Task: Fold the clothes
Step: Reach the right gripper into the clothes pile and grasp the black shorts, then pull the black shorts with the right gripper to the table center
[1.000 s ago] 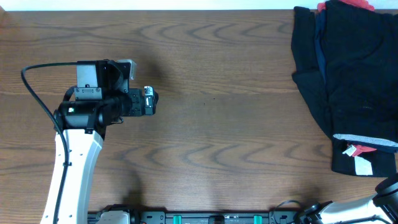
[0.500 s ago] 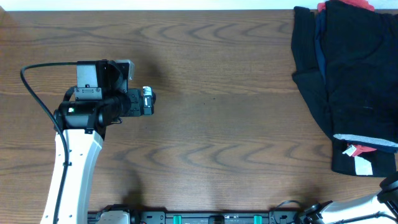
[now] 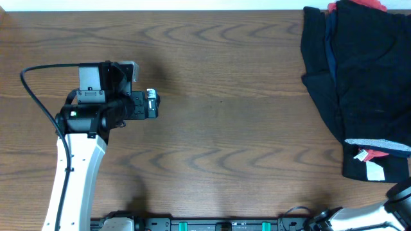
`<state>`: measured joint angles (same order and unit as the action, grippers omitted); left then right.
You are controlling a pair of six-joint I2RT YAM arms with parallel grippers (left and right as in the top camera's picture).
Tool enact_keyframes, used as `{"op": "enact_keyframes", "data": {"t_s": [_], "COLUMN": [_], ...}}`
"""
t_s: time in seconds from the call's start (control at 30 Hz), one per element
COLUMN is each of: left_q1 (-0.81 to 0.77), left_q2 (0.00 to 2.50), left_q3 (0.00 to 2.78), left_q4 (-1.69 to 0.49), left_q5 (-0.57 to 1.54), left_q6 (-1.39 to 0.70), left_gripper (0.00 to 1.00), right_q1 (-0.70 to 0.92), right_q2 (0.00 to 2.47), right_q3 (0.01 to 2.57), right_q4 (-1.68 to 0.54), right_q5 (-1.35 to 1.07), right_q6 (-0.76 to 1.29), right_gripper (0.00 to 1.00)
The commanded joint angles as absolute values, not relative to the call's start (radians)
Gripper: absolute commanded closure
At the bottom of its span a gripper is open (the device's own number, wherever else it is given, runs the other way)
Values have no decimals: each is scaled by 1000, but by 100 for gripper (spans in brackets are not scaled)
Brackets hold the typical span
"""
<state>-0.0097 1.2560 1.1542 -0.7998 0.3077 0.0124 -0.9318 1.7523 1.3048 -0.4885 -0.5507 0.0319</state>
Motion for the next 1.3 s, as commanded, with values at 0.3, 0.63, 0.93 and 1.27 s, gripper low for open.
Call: {"op": "enact_keyframes", "data": {"t_s": [0.3,0.63,0.93,1.27], "left_q1": [70,271,316,316], "left_q2": [1065,950,951,976], "left_q3": [1213,1213,1213,1213], "left_q4": [-800,-891,-916,-908], "left_q5": [197,189,190,190], "left_q6": [-22,-23,-23,-23], "left_gripper": [4,4,4,4], "right_q1": [-281,334,653,756], "right_q2": [1452,1671,1947,1969], "right_q3": [1409,1409,1409,1409], "right_q4": [-361,-2,187,106], "right_q5": [-674,-544,-508,-653], "right_q6": [199,309,389,389], "right_gripper": [99,99,99,99]}}
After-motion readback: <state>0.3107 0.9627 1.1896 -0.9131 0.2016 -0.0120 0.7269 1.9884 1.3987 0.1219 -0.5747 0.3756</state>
